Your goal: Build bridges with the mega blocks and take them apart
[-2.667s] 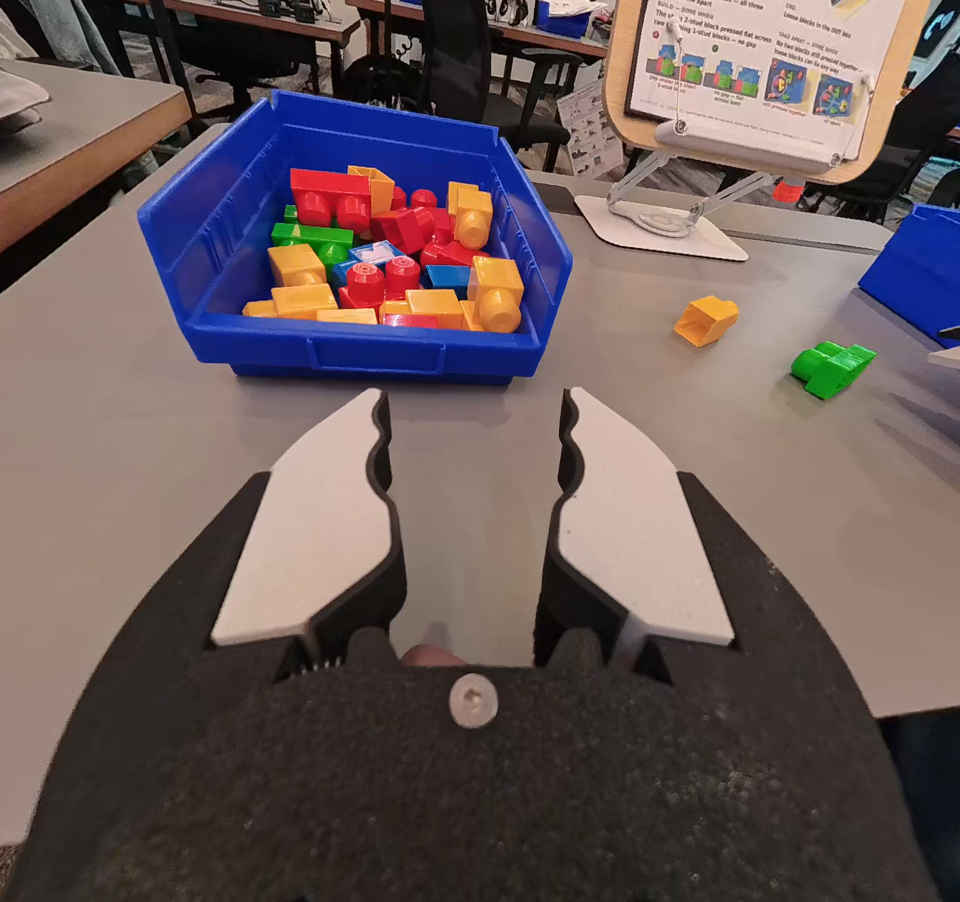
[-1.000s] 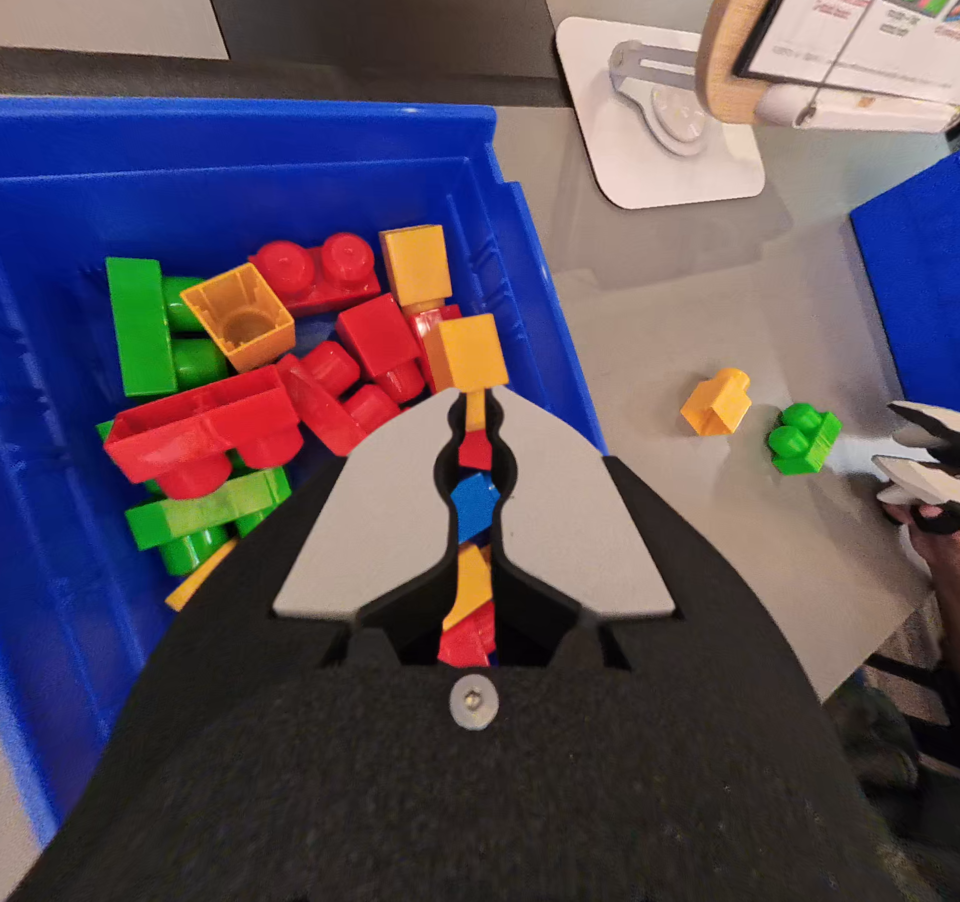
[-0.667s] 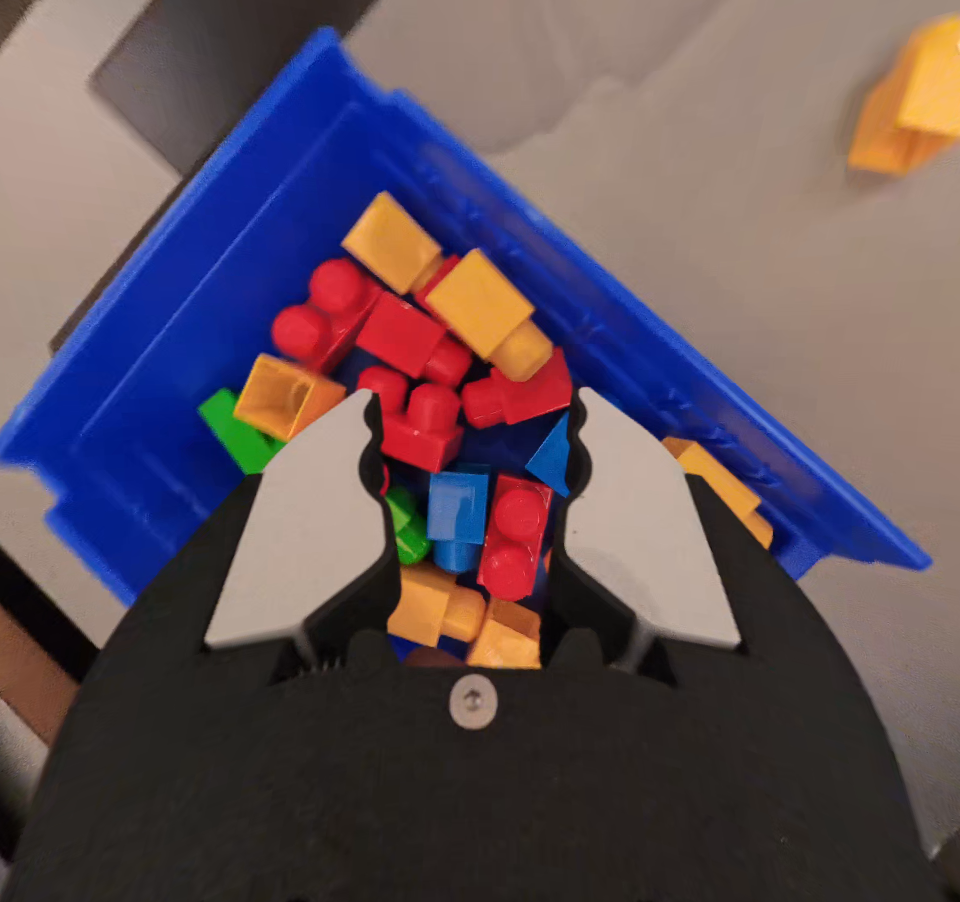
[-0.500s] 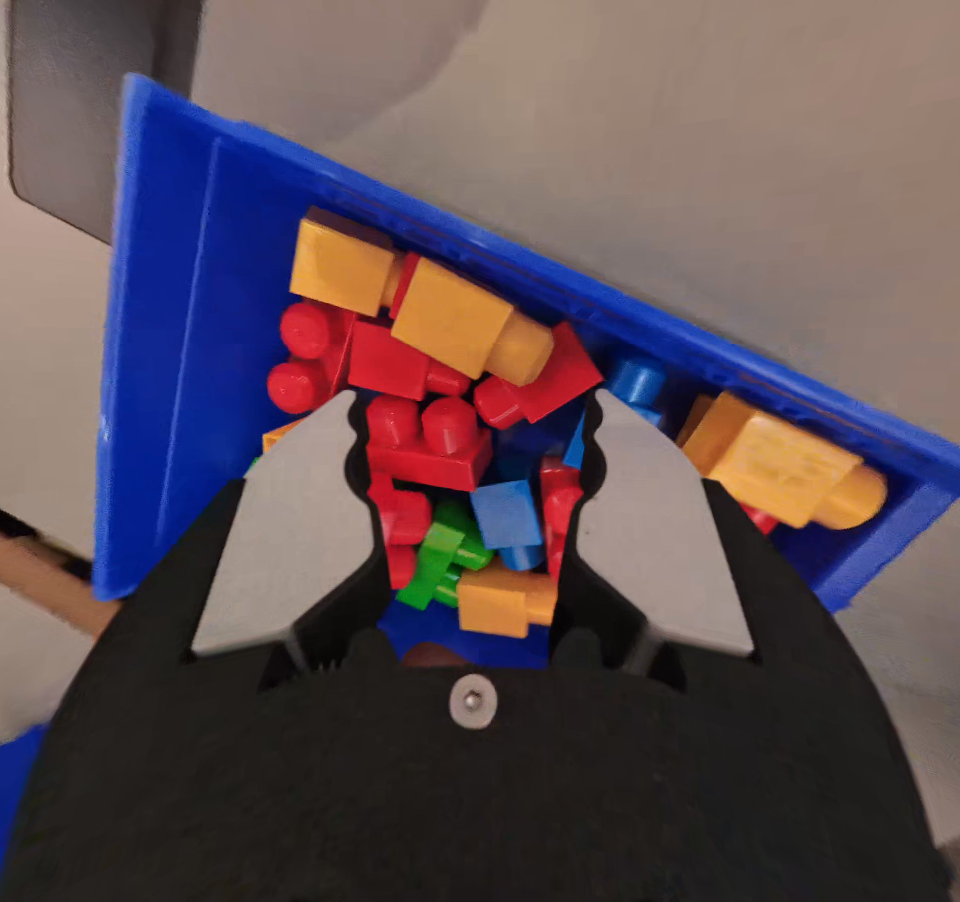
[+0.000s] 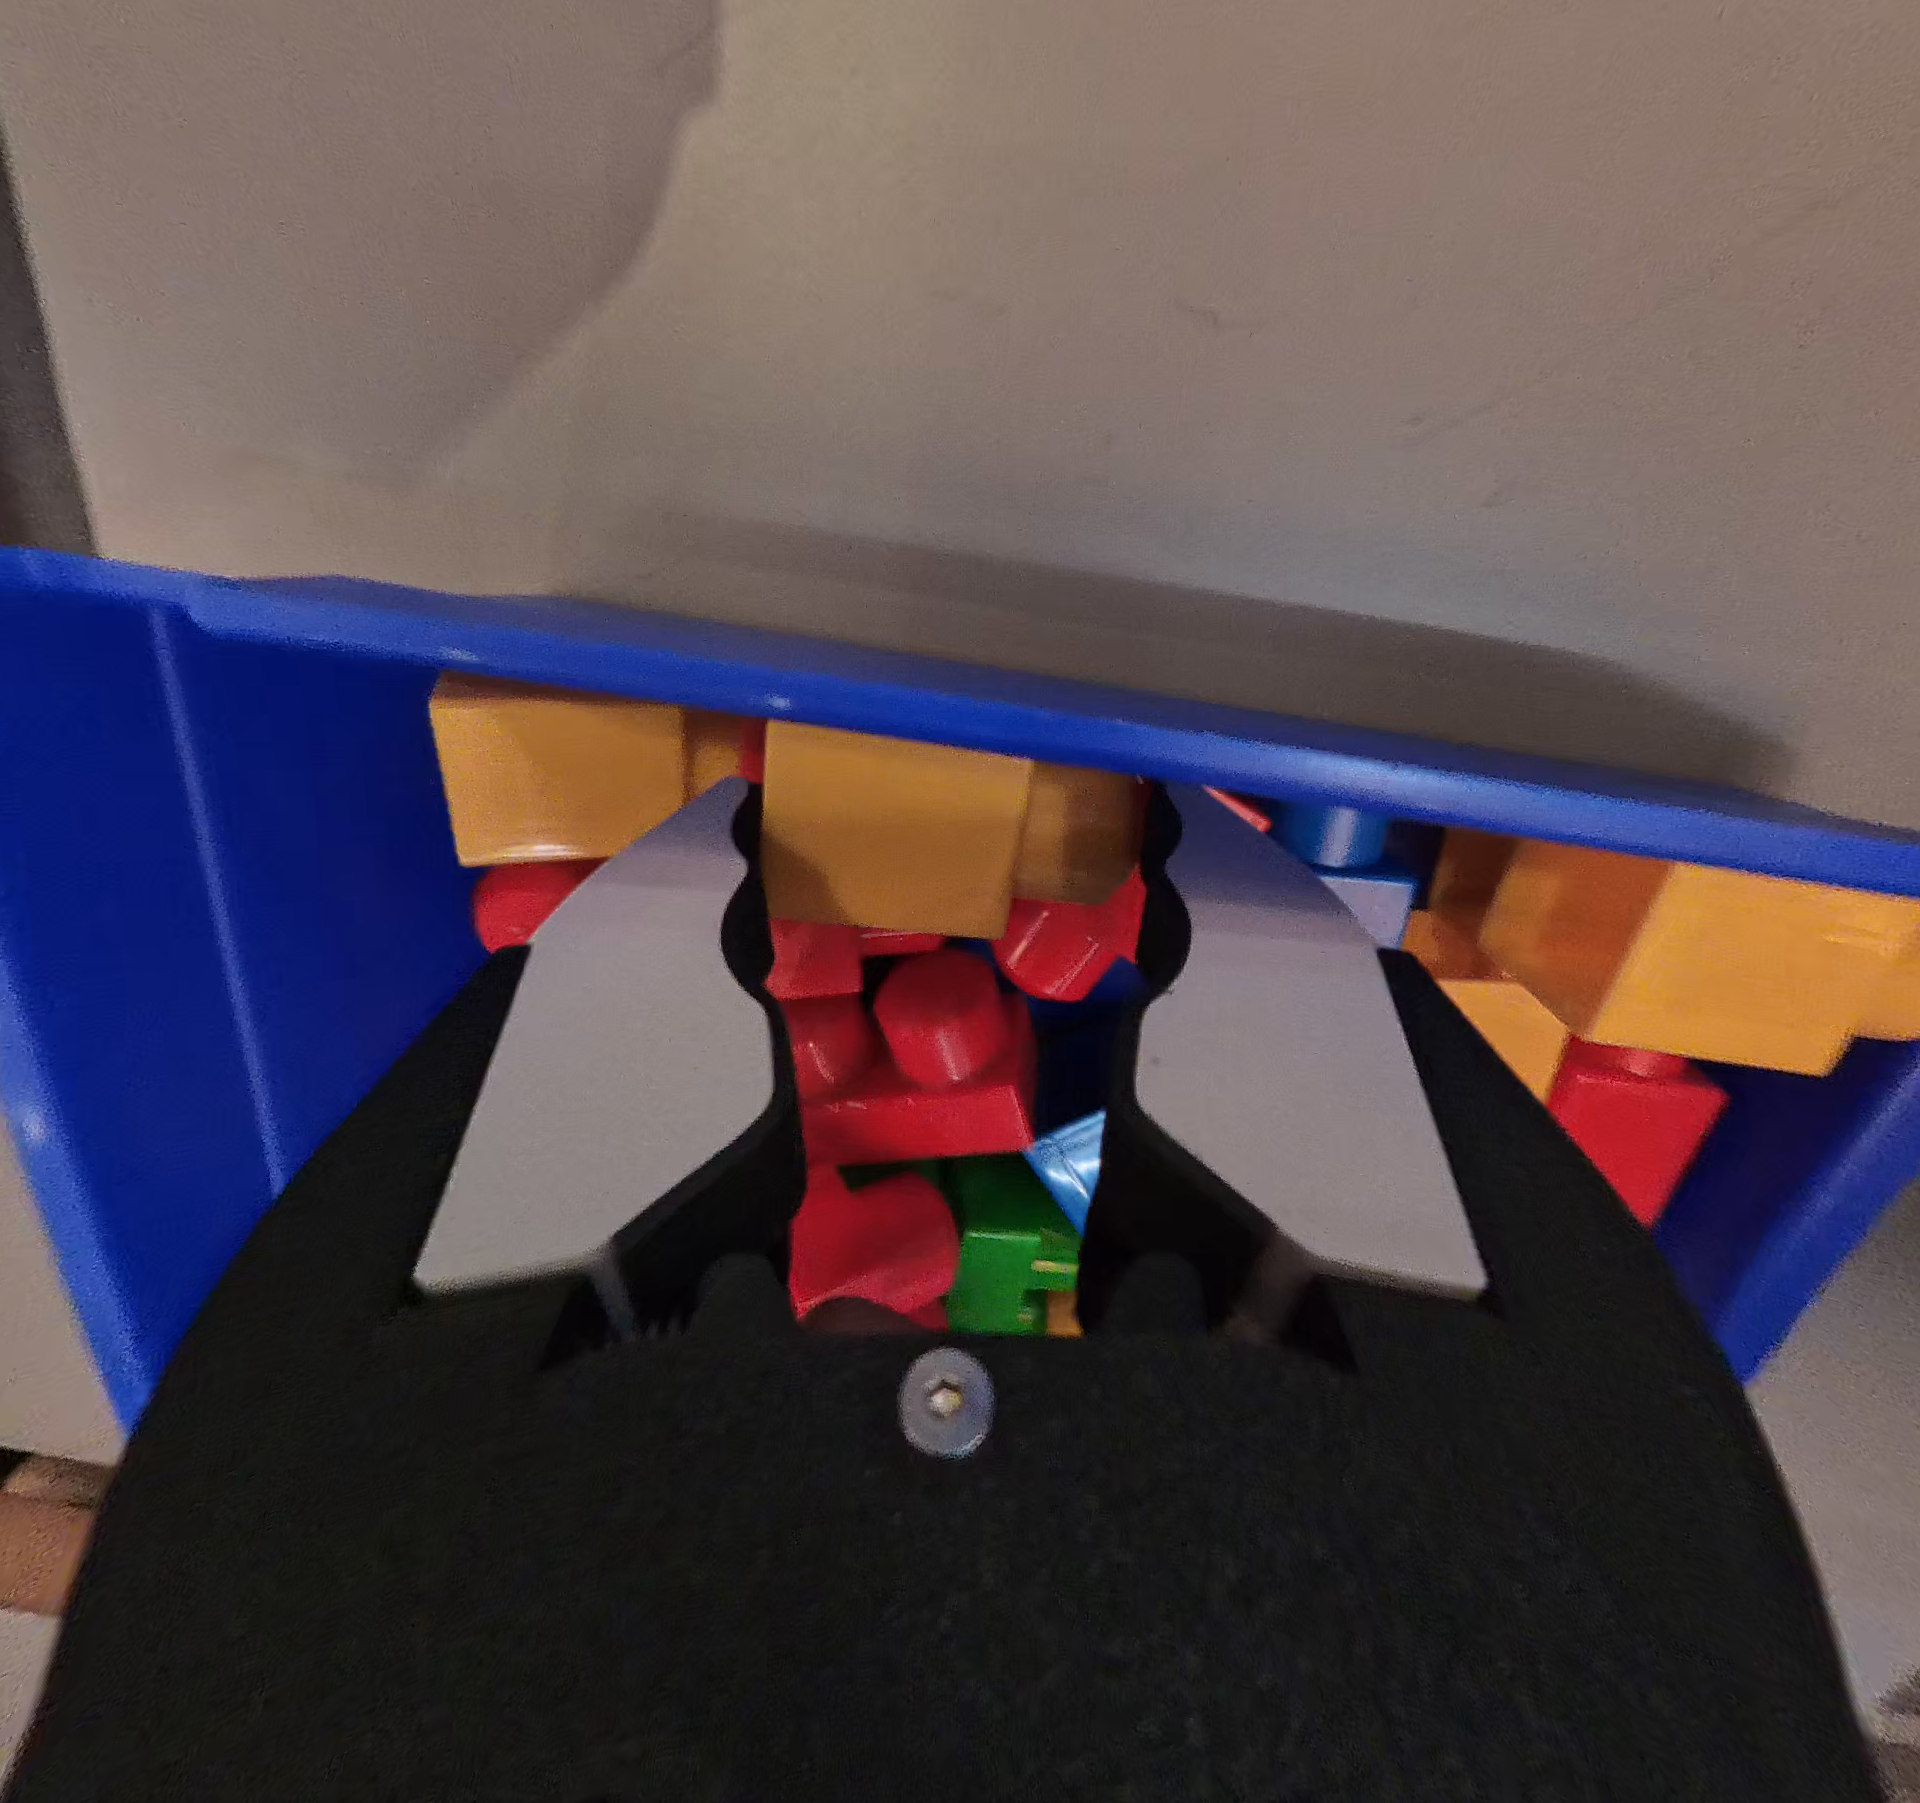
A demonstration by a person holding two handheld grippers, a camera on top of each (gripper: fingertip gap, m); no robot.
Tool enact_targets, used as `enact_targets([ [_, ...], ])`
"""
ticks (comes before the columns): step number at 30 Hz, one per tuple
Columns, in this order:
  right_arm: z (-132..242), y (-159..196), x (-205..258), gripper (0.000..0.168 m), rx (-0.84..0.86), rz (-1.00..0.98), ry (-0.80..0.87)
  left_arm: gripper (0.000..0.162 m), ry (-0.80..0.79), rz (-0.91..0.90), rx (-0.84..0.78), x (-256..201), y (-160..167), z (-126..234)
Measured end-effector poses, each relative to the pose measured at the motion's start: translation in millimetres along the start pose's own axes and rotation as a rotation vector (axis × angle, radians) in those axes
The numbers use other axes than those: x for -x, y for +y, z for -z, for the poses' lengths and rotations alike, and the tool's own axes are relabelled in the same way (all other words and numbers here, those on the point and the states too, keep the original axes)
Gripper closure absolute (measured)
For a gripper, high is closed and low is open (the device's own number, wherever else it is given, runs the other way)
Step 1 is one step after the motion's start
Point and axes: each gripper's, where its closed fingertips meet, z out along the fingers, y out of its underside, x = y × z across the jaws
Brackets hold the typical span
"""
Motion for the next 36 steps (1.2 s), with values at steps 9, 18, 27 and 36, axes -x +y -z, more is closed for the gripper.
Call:
enact_targets([
  [9, 1.0, -1.2, 0.4, 0.112, -0.01, 0.003, -0.001, 0.093, -0.263, 0.324, -0.325, 18.3, -4.1, 95.5],
  [18, 4.2, -4.6, 1.2, 0.112, -0.043, -0.001, -0.013, 0.094, -0.448, 0.629, -0.659, -115.0, -119.5, 150.7],
  [27, 6.1, -6.4, 2.7, 0.112, -0.06, -0.002, -0.028, 0.094, -0.245, 0.916, -0.321, -178.0, -179.6, -26.7],
  [36, 10.4, -7.9, 3.6, 0.112, -0.086, -0.003, -0.036, 0.093, -0.2, 1.064, -0.249, -161.6, -201.0, -59.6],
])
